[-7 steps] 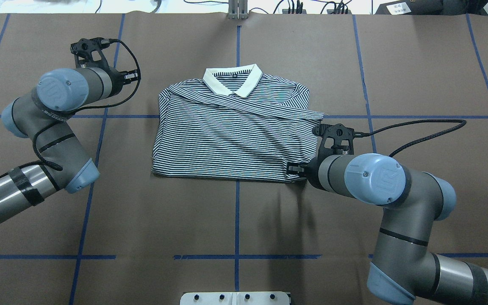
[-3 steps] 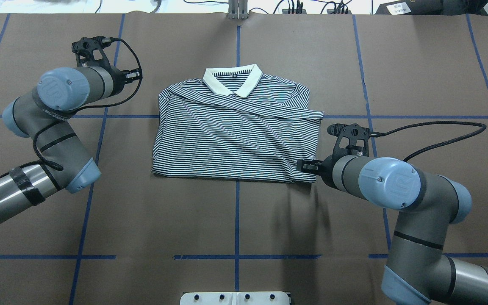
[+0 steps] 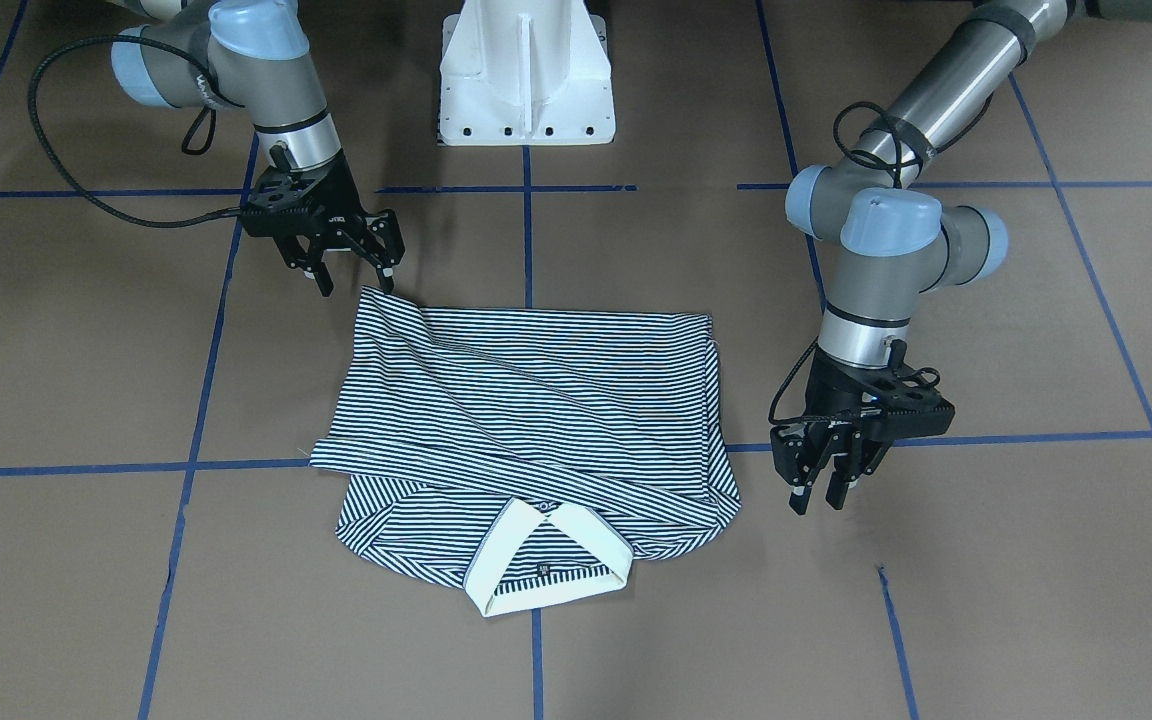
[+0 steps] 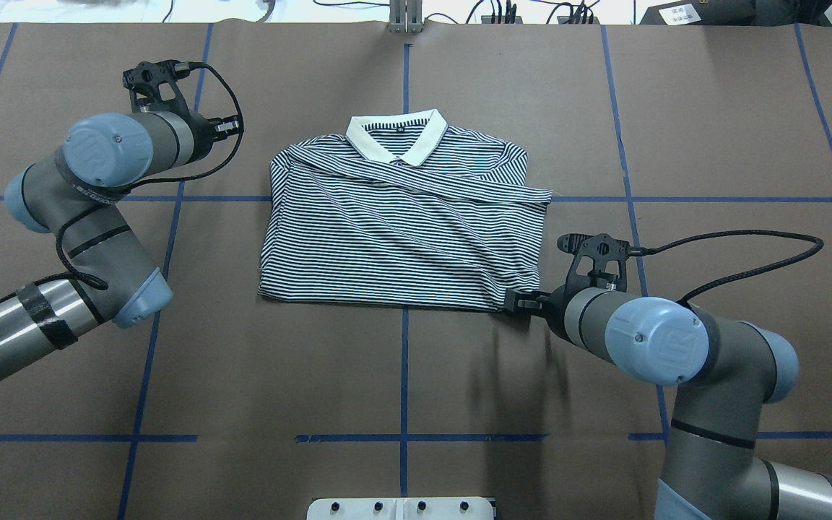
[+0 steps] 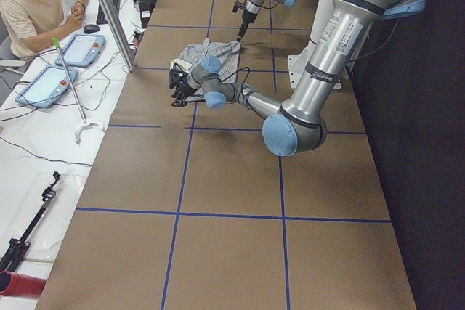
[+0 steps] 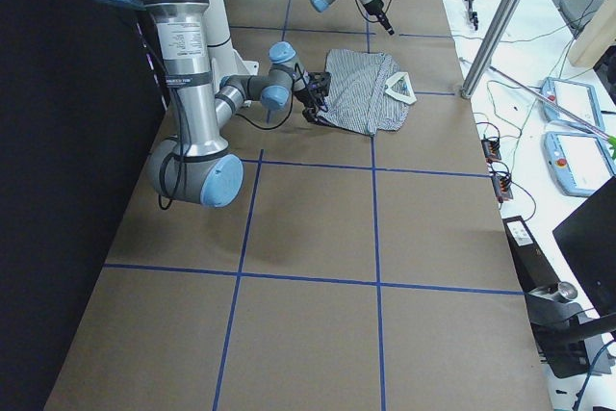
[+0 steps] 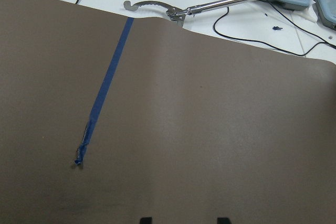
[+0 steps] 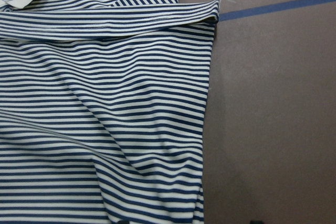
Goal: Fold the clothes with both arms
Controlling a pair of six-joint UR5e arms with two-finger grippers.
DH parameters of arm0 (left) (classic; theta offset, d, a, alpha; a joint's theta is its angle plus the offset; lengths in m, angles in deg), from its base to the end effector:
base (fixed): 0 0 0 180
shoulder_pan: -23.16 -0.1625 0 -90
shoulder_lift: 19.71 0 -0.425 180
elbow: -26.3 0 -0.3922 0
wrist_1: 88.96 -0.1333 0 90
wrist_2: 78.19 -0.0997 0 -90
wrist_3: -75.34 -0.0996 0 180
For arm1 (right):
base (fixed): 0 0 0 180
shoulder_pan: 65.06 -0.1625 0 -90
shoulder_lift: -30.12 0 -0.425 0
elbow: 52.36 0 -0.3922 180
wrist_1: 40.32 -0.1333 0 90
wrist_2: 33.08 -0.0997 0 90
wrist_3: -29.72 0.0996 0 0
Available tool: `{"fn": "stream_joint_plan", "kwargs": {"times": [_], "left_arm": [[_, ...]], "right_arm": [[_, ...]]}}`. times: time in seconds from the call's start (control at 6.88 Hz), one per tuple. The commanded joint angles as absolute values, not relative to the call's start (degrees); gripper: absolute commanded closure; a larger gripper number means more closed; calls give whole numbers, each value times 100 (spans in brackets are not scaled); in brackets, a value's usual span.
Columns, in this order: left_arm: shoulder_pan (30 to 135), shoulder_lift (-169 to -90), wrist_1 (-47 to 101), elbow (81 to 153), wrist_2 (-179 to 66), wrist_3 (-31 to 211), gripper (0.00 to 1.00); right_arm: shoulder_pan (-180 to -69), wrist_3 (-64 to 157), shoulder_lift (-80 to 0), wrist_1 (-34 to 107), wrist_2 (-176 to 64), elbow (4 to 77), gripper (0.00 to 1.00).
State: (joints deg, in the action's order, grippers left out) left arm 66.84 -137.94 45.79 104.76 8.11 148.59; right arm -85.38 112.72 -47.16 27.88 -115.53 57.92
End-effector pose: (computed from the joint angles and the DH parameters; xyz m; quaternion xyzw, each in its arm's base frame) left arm 0.4182 -0.5926 0.3843 0.2809 0.4272 -0.2161 0.8318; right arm -0.4749 -0.3320 0.3389 0.1652 -0.4324 0.1328 0.8764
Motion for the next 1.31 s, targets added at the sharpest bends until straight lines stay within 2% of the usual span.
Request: {"fn": "stream_joint_plan", "kwargs": {"times": [0.0,0.87,1.02,1.16], "left_arm": [[6693,-13801,4578,10478,812,14873,49],[6693,-13793,4578,10469,821,14873,49],[6693,-13793,4578,10469,821,14873,49],[6693,-13784,4569,10469,821,14873,49]], "right_arm": [[-8352,11295,-4695,2788,-11421,5768,28],[-8396,11216,-4660,2859,-11368,5610,34],[-8404,11216,-4582,2859,-11368,5540,49],[-8431,11225,-4407,2859,-11359,5391,76]]}}
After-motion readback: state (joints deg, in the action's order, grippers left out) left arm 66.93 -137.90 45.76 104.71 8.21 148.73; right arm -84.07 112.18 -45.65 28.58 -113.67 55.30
